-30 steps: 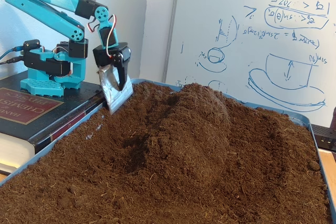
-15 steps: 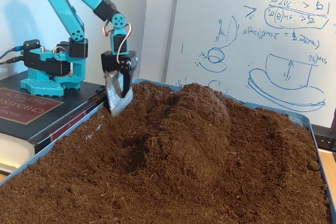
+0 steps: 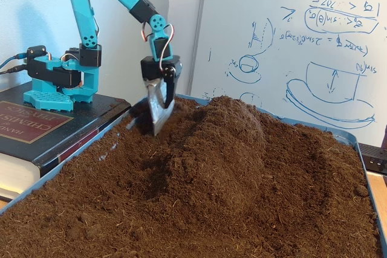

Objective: Build a berm.

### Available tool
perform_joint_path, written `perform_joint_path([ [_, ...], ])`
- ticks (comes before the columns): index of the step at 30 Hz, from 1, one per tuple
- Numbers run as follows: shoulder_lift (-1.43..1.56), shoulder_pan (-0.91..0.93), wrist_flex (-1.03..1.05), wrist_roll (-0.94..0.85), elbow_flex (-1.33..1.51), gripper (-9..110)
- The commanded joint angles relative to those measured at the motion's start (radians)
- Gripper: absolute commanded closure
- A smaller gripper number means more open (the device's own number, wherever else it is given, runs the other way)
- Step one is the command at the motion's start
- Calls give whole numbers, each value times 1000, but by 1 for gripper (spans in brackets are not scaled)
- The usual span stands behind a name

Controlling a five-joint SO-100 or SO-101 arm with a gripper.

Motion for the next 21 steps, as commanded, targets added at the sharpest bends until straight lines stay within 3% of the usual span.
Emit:
perform_joint_path([
  [1,0,15,-15,-5,-115,101],
  [21,52,5,-2,14,-58,101],
])
